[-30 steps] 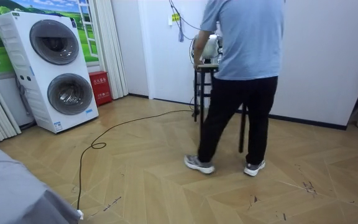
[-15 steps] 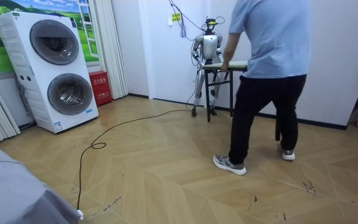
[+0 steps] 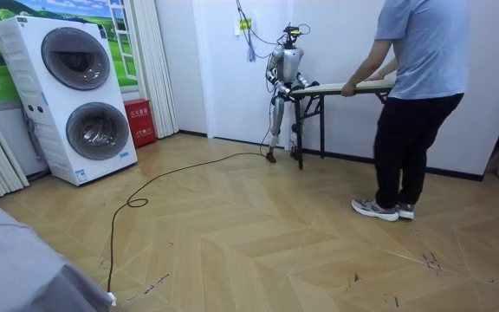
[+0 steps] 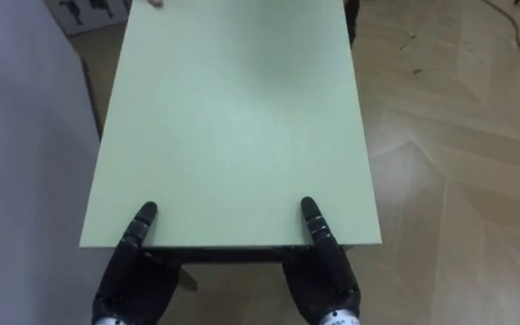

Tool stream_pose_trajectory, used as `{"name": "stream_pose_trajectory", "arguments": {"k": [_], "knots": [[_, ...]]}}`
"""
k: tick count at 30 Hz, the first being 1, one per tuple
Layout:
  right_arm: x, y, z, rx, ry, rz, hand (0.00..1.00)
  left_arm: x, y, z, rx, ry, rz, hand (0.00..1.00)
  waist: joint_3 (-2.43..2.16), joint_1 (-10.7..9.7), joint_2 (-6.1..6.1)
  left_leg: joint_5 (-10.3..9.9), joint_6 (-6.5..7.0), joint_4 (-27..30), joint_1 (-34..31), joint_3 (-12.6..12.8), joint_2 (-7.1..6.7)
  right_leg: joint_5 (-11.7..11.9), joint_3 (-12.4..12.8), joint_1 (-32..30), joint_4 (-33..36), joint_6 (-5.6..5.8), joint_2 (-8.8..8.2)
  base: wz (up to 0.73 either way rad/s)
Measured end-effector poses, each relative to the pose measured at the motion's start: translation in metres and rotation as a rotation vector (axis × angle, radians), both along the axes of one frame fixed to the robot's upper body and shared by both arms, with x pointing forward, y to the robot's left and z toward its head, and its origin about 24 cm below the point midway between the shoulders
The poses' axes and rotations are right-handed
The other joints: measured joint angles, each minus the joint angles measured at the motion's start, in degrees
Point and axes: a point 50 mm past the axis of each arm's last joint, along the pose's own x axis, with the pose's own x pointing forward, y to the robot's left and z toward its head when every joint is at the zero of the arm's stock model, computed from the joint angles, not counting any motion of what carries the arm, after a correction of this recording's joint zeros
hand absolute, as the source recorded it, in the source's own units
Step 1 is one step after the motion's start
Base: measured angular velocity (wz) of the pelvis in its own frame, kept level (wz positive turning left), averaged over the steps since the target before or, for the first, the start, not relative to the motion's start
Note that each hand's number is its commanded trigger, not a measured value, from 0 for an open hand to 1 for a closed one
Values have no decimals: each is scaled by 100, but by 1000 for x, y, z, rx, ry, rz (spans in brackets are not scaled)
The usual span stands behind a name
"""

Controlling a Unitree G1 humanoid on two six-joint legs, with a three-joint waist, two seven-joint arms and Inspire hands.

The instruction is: Move table with human

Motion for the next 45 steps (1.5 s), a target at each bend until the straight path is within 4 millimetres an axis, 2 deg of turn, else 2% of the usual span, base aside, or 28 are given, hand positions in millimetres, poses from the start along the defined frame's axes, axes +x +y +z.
{"name": "stream_pose_trajectory", "arguments": {"k": [1, 2, 3, 4, 5, 6, 10, 11, 13, 14, 15, 16, 17, 18, 20, 21, 23, 24, 25, 27, 28, 30, 34, 37, 45], "knots": [[-1, 3, 0, 9, 2, 4, 100, 0, 2, 1, 7, -5, 7, 100, -3, -1, -1, 40, -11, 8, -62, -30, -1, 10, -107, 35, -7, -16, 18, 61], [-2, 5, -1, 18, 10, 5, 100, 0, 2, 1, 8, -5, 6, 100, -3, -71, -1, 114, 10, -8, -104, 43, 2, 12, -299, 91, -19, -21, 18, 76], [-2, 6, -2, 21, 12, 5, 100, 0, 2, 1, 10, -5, 7, 100, -5, -136, 1, 161, 35, -10, -141, 155, 18, 12, -401, 111, -19, -21, 18, 106], [-3, 6, -2, 28, 13, -6, 100, 2, 1, 1, 11, -8, 3, 100, -6, -247, 4, 259, 110, -43, -216, 442, 67, 11, -551, 119, -33, -23, 35, 108], [-3, 6, -2, 33, 13, -13, 100, 4, 0, 2, 11, -11, -3, 100, -16, -319, -7, 374, 141, -127, -271, 520, 73, 16, -562, 103, -56, -40, 58, 94], [-2, 5, -1, 32, 12, -15, 100, 5, -1, 2, 8, -11, -5, 100, -20, -305, -13, 436, 135, -194, -283, 503, 68, 26, -562, 73, -63, -56, 69, 61], [2, -3, 0, -4, 9, -14, 100, 5, -4, 0, -8, 21, -6, 100, -36, -273, 8, 921, 79, -759, -237, 201, -60, 67, -730, 71, -293, -131, 100, 41], [2, -3, -1, -8, 16, -15, 100, 5, -5, 0, -9, 25, -7, 100, -43, -275, 13, 1039, 75, -879, -222, 202, -62, 70, -851, 74, -293, -140, 107, 50], [1, -3, -1, -15, 27, -16, 100, 4, -5, -1, -9, 29, -7, 100, -48, -270, 10, 1090, 78, -913, -217, 297, -61, 36, -995, 93, -309, -144, 88, 39], [1, -4, -2, -21, 30, -15, 100, 2, -5, -1, -12, 35, -6, 100, -48, -282, 12, 1034, 143, -814, -240, 550, -47, 22, -1122, 118, -278, -132, -9, 33], [1, -4, -2, -22, 32, -15, 100, 2, -6, -2, -16, 40, -5, 100, -46, -288, 16, 872, 241, -616, -272, 807, -16, 1, -1210, 148, -255, -125, -46, 26], [-1, -3, -4, -24, 47, -14, 100, -1, -6, -5, -17, 55, -2, 100, -43, -281, 17, 285, 382, 102, -332, 1324, 155, -70, -1281, 232, -185, -87, -77, 19], [-2, -4, -5, -29, 56, -10, 100, -3, -5, -7, -24, 66, 3, 100, -27, -266, 61, -60, 500, 479, -366, 1466, 227, -224, -1248, 259, 63, -22, -47, 19], [-2, -4, -5, -32, 61, -8, 100, -3, -5, -7, -25, 74, 3, 100, -25, -266, 59, -116, 509, 530, -379, 1421, 192, -292, -1206, 256, 160, 14, -38, 25], [-1, -5, -4, -48, 63, -7, 100, -1, -7, -8, -39, 99, 1, 100, -23, -277, 80, -130, 579, 458, -363, 1312, 59, -320, -908, 134, 389, 32, -128, 20], [-1, -6, -5, -51, 66, -7, 100, -2, -7, -8, -39, 105, -2, 100, -29, -279, 92, -120, 600, 430, -357, 1296, 34, -320, -851, 83, 483, 31, -153, 11], [-3, -9, -6, -64, 73, -8, 100, -3, -9, -10, -43, 119, -10, 100, -13, -236, 146, -93, 653, 350, -291, 1267, 7, -313, -626, -187, 1031, 18, -254, 7], [-3, -9, -6, -66, 74, -8, 100, -3, -9, -11, -43, 123, -11, 100, -8, -233, 160, -82, 663, 312, -265, 1247, 9, -352, -436, -264, 1101, 19, -228, 4], [-3, -11, -6, -71, 75, -6, 100, -4, -10, -11, -45, 127, -12, 100, 1, -232, 185, -68, 667, 217, -227, 1221, 5, -384, -93, -492, 1115, -15, -187, 12], [-4, -12, -7, -75, 79, -7, 100, -5, -12, -12, -50, 135, -14, 100, 8, -263, 196, -59, 662, 163, -188, 1142, -50, -299, 108, -878, 929, -56, -167, 39], [-9, -13, -9, -74, 96, -15, 100, -7, -13, -14, -52, 151, -24, 100, -12, -381, 228, -20, 644, 149, -132, 988, -101, -137, 171, -899, 923, -110, -117, 58], [-11, -13, -10, -76, 102, -16, 100, -9, -12, -16, -46, 164, -28, 100, -26, -419, 182, 29, 598, 38, -42, 956, -134, -124, 136, -798, 800, -142, -68, 35], [-16, -14, -13, -77, 122, -21, 100, -13, -13, -19, -46, 187, -36, 100, -2, -432, 105, 67, 581, -211, 214, 887, -166, -84, 178, -413, 491, -144, 13, 12], [-19, -15, -17, -80, 129, -23, 100, -14, -12, -20, -37, 192, -39, 100, 19, -423, 59, 65, 577, -335, 359, 894, -143, 17, 199, -227, 258, -151, 65, 0], [-21, -12, -24, -81, 142, -25, 100, -18, -10, -24, -20, 199, -39, 100, 7, -425, 6, 56, 558, -407, 473, 876, -88, 180, 239, -14, -28, -151, 162, -2]]}}
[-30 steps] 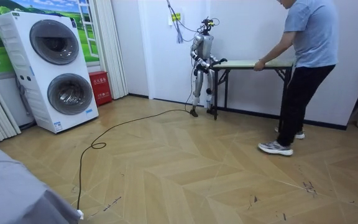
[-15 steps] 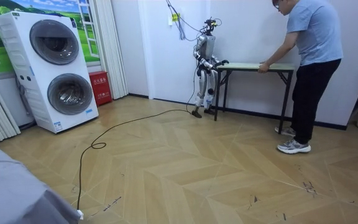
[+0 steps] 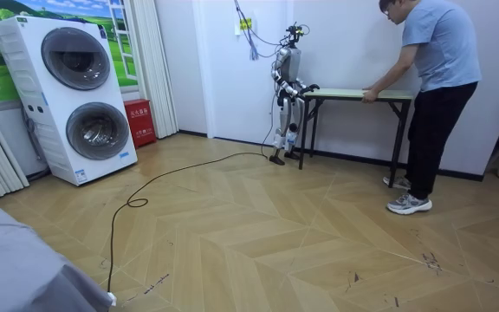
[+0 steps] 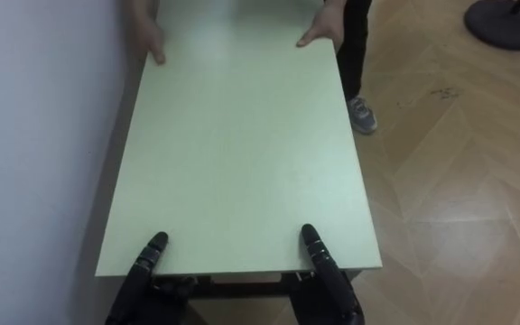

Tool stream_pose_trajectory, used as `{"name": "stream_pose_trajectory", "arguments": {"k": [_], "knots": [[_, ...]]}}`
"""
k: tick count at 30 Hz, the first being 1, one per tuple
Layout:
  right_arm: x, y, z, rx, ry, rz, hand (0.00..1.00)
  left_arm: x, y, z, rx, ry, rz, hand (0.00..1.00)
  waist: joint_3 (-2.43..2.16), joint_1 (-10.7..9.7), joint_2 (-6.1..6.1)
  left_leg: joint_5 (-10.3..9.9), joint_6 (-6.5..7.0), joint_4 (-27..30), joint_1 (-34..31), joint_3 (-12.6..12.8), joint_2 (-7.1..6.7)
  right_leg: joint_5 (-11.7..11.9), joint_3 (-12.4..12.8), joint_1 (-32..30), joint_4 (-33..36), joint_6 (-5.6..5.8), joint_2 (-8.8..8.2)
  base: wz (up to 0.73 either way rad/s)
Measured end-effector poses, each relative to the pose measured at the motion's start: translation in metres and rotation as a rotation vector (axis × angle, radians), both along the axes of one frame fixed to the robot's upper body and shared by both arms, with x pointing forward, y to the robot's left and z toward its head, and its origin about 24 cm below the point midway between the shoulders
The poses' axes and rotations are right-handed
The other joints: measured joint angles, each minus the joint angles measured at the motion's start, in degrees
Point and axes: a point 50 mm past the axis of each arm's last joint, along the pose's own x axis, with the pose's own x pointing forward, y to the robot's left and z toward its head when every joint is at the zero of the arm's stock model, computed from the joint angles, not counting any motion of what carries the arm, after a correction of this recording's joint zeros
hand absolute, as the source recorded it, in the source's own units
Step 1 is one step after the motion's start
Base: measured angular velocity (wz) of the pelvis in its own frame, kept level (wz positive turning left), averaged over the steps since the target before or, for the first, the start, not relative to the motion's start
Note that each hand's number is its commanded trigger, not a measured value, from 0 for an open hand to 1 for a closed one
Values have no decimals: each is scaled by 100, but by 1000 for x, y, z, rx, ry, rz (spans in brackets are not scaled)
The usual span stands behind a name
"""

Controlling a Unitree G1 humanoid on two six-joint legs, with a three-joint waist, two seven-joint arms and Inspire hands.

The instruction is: Move table with human

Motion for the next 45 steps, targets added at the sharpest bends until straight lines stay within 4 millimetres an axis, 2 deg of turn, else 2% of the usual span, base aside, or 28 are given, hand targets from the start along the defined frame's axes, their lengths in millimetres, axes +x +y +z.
{"name": "stream_pose_trajectory", "arguments": {"k": [9, 10, 11, 12, 13, 16, 21, 23, 29, 39, 45], "knots": [[0, 1, -3, -7, 0, -5, 100, 0, -1, -6, 2, -18, 4, 100, -40, 0, -21, 1, 0, -21, 22, 11, 6, 31, 14, 36, -62, -9, 15, 0], [-2, 1, -5, -6, 3, -9, 100, -2, -1, -8, 5, -16, 4, 83, -39, 2, -28, 1, 0, -59, 96, 11, 4, 33, 21, 92, -71, -6, 13, 0], [-3, 2, -7, -7, 9, -9, 89, -3, 0, -10, 9, -13, 4, 65, -46, 5, -43, -3, -6, -84, 158, 6, 4, 33, 41, 98, -77, -5, 13, -5], [-3, 3, -7, -6, 11, -8, 61, -3, 0, -10, 10, -13, 5, 18, -52, 10, -51, -8, -14, -102, 173, 6, 5, 33, 54, 103, -77, -5, 14, -7], [-3, 4, -8, -7, 10, -6, 0, -3, 1, -11, 11, -16, 7, 0, -53, 12, -54, -18, -32, -117, 178, 3, 6, 33, 64, 97, -79, -5, 17, -6], [-3, 4, -8, -12, 10, -3, 0, -5, 3, -13, 38, -31, -18, 0, -53, 8, -54, 0, -30, -147, 190, -2, 5, 33, 67, 99, -83, -5, 18, -1], [-4, 1, -7, -76, -45, 72, 0, -3, 9, -16, 222, -74, -174, 0, -61, -25, -42, 1, -31, -153, 199, 14, 10, 34, 81, 100, -83, -5, 18, -2], [-2, 1, -5, -119, -75, 117, 0, 1, 9, -15, 272, -111, -235, 0, -90, -23, -25, 1, -31, -154, 204, 9, 8, 34, 87, 108, -82, -6, 18, 0], [-4, -2, -6, -138, -84, 158, 0, 3, 9, -16, 287, -121, -263, 0, -117, -15, 11, -10, -65, -173, 288, -2, 9, 45, 85, 204, -147, -23, 29, 0], [-1, -1, -5, -125, -129, 177, 0, 3, 11, -17, 289, -120, -263, 0, -110, -21, 1, -9, -72, -173, 288, -6, 19, 49, 76, 212, -152, -29, 38, 0], [-2, -4, -8, -124, -107, 186, 0, 3, 14, -27, 296, -98, -295, 0, -103, -19, -11, -14, -75, -168, 292, -18, 11, 49, 59, 232, -161, -28, 38, 0]]}}
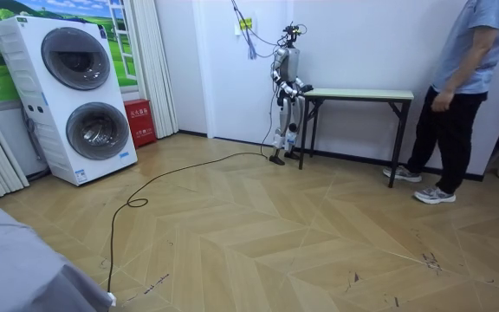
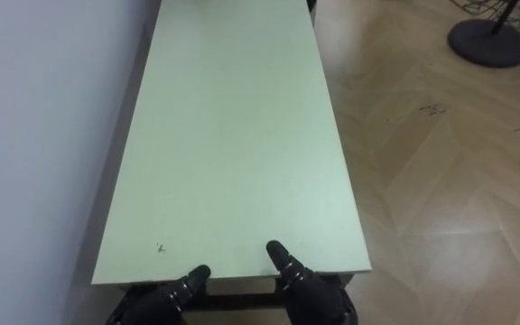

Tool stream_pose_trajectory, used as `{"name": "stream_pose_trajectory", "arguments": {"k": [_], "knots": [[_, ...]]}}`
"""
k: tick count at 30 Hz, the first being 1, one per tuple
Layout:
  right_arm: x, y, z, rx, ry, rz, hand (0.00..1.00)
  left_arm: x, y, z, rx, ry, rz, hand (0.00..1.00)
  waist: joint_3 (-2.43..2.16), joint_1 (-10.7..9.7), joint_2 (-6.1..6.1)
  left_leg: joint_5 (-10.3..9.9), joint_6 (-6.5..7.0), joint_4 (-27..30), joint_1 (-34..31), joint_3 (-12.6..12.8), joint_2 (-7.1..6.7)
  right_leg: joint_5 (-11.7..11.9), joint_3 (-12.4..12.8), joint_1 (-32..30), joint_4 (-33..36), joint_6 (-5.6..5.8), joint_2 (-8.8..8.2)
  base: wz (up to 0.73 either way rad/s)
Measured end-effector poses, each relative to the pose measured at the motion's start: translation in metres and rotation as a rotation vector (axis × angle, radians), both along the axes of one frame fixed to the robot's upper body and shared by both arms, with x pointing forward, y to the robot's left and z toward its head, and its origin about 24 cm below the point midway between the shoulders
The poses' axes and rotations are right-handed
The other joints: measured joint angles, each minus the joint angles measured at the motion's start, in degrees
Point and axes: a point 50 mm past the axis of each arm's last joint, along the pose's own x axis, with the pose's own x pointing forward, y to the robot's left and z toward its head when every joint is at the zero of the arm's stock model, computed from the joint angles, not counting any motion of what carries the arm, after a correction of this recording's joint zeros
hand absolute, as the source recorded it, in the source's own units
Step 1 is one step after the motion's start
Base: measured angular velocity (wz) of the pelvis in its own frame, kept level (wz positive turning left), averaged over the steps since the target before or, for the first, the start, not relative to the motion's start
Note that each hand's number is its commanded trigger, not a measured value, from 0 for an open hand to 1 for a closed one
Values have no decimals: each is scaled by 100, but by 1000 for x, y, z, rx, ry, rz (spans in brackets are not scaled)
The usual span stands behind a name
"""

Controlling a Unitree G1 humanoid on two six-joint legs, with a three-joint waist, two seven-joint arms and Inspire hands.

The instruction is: Move table with human

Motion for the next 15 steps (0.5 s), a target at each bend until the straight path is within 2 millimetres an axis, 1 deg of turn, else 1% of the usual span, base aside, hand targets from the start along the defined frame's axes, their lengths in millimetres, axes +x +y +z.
{"name": "stream_pose_trajectory", "arguments": {"k": [6, 9, 11, 12, 13, 15], "knots": [[-11, -10, -14, -53, 76, 3, 0, -3, 2, -5, 22, 4, -30, 0, 10, 8, -19, -26, -6, -2, 111, -5, -6, 0, 3, 135, -40, 1, 0, 0], [-14, -13, -19, -96, 95, 32, 0, -4, 4, -9, 29, 10, -41, 0, -5, 14, -6, -27, -5, -5, 127, 0, -5, 11, 14, 168, -88, 0, 9, 0], [-15, -18, -27, -157, 115, 80, 0, -6, 6, -12, 32, 15, -46, 0, -25, 19, -12, -30, -7, -13, 151, 10, -5, 12, 29, 180, -92, 0, 9, -2], [-15, -19, -28, -165, 114, 88, 0, -6, 6, -12, 33, 17, -46, 0, -30, 22, -20, -29, -7, -15, 151, 10, -4, 12, 30, 179, -92, 0, 9, 0], [-14, -21, -29, -174, 115, 98, 0, -7, 6, -13, 33, 22, -49, 0, -51, 13, -19, -29, -7, -15, 156, 7, -3, 12, 29, 186, -91, -1, 9, 0], [-16, -22, -31, -182, 122, 106, 0, -10, 7, -17, 32, 35, -59, 0, -46, -1, -26, -29, -7, -22, 206, -9, -7, 12, 23, 263, -98, -1, 10, 4]]}}
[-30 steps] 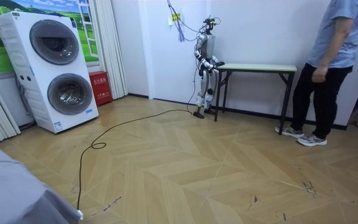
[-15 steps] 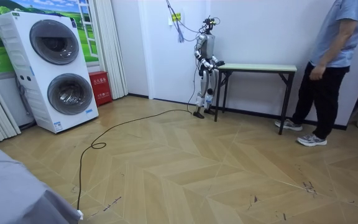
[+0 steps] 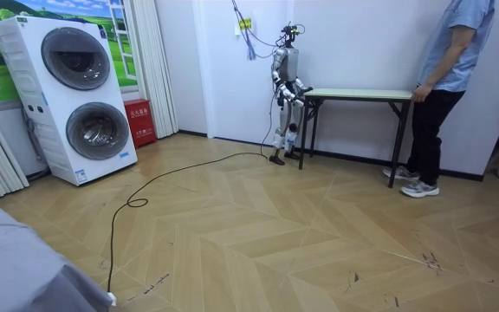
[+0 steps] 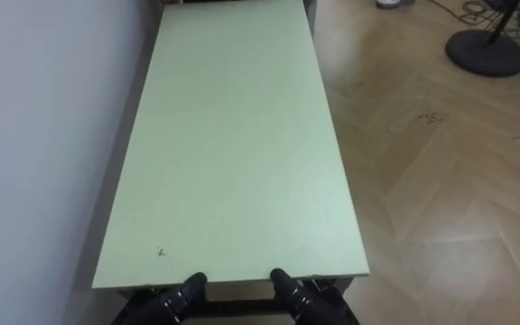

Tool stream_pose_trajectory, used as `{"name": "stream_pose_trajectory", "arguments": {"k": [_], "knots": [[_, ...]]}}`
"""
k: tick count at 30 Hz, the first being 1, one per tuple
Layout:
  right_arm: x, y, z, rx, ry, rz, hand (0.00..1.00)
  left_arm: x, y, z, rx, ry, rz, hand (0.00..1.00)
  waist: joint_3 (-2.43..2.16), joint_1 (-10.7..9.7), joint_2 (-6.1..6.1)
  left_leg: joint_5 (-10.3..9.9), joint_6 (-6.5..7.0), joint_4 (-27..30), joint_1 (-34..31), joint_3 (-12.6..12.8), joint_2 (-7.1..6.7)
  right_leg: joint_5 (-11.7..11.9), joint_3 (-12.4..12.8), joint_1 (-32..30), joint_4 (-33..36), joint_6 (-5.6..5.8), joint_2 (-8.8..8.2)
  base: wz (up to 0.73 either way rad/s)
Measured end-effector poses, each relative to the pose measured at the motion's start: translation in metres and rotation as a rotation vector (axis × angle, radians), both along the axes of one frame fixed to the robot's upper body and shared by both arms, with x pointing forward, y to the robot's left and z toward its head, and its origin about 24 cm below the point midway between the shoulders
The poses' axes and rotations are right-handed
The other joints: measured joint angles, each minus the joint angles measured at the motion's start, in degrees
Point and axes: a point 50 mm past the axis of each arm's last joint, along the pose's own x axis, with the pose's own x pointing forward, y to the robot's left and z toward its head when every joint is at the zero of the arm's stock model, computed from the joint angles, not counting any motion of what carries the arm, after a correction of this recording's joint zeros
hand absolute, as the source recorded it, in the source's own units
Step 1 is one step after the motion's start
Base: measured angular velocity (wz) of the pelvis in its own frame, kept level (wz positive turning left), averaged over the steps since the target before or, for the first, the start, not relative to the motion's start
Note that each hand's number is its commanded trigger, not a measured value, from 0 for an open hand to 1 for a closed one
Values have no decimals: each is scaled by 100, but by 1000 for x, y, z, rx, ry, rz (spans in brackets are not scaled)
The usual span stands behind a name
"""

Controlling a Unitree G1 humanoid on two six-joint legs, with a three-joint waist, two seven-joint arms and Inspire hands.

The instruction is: Move table with human

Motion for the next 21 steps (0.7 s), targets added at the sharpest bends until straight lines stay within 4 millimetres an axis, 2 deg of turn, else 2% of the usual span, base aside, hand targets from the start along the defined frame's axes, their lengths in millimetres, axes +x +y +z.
{"name": "stream_pose_trajectory", "arguments": {"k": [3, 5, 7, 9, 12, 17, 21], "knots": [[1, 0, -1, -7, 3, 7, 0, -7, 5, -8, 16, 40, 0, 0, -10, -4, -17, 7, -11, 1, 10, -8, 4, 0, -10, 18, -9, 0, 10, 0], [2, 1, -4, -3, 3, 12, 0, -21, 17, -24, 89, 154, 1, 0, -28, -17, -60, 10, -17, 22, -2, -3, -4, -3, -1, 35, -135, -11, 35, 2], [0, 0, -5, -6, 7, 12, 0, -25, 24, -28, 110, 184, 22, 0, -26, -35, -96, 20, -21, 28, -22, 12, 6, 8, -13, 58, -212, -30, 46, 10], [-2, -2, -10, -26, 45, 30, 0, -27, 25, -29, 113, 197, 18, 0, -43, -27, -128, 17, -5, 26, -8, 20, -1, 5, -4, 73, -212, -26, 36, 3], [-12, -8, -21, -59, 147, 17, 0, -27, 26, -31, 118, 208, 11, 0, -37, -2, -132, 26, 17, 22, -5, 28, -9, 6, 1, 81, -227, -23, 27, 0], [-39, -22, -34, -138, 296, -2, 0, -28, 27, -33, 154, 217, -28, 0, -49, -3, -103, 19, 5, -8, 3, 37, 1, 13, 14, 101, -258, -33, 40, -1], [-44, -28, -37, -171, 334, -10, 0, -29, 29, -35, 175, 228, -43, 0, -47, -2, -95, 14, -12, -77, 50, 44, 16, 17, 21, 104, -240, -41, 49, -1]]}}
